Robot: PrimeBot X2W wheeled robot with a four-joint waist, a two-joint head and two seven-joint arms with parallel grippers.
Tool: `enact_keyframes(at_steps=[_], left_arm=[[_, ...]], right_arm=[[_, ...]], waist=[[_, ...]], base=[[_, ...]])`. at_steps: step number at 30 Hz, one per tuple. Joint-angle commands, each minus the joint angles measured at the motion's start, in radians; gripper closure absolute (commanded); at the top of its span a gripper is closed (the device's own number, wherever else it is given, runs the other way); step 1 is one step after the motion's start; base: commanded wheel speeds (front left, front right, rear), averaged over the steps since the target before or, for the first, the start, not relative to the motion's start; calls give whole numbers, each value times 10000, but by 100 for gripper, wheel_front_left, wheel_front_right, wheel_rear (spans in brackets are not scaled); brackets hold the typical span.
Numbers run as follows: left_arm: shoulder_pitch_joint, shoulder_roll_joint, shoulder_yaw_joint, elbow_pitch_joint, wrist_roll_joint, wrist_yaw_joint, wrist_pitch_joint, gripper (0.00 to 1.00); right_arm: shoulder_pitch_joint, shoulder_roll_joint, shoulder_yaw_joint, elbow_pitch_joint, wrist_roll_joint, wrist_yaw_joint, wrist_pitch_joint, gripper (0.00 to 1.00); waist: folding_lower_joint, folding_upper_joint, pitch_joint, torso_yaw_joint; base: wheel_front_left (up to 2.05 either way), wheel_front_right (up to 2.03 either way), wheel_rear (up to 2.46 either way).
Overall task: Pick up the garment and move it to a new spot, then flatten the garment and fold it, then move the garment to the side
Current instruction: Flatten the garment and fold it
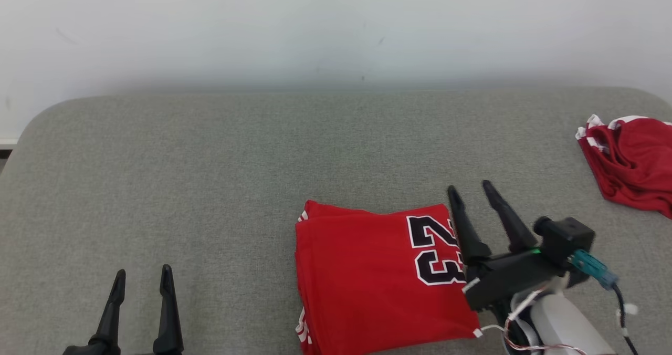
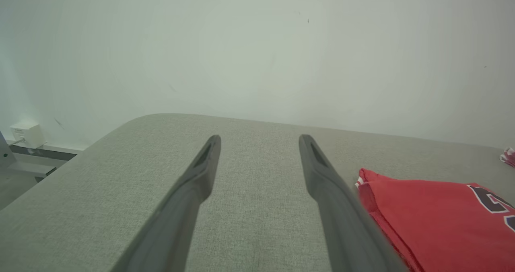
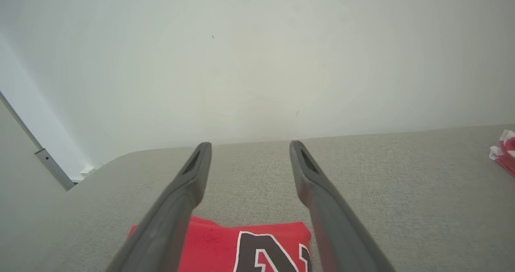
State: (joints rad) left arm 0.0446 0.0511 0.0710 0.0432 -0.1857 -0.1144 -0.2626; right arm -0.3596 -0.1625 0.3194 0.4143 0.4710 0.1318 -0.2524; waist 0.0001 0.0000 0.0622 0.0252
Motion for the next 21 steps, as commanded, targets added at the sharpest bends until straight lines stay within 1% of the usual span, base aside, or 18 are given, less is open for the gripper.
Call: enact_keyframes(at_steps=[1,7,12,21], left_arm=[[165,-10,46,-84,47,-18,-27,0],[249,-10,196,-112,211,-25,-27,0],[412,-10,268,-115,325,54,-27,0],[731,-1,29,-26,660,-83,-27,0]], right_arm=[[391,-114,-297,-285,-213,-30,-62,0],[1415,-225,-1027,-1135,-848,-30,-112,0],[2061,2,-1376,-1511,-1115,-30,-122,0],[3206,273,-1836,-2281,-1677,-30,-130,0]], waist=[[-1,0,-103,-166],[-1,0,-233,-496],[-1,0,-344,-647],[-1,0,-631,-712]], base=[[0,0,0],[0,0,0],[0,0,0],[0,0,0]])
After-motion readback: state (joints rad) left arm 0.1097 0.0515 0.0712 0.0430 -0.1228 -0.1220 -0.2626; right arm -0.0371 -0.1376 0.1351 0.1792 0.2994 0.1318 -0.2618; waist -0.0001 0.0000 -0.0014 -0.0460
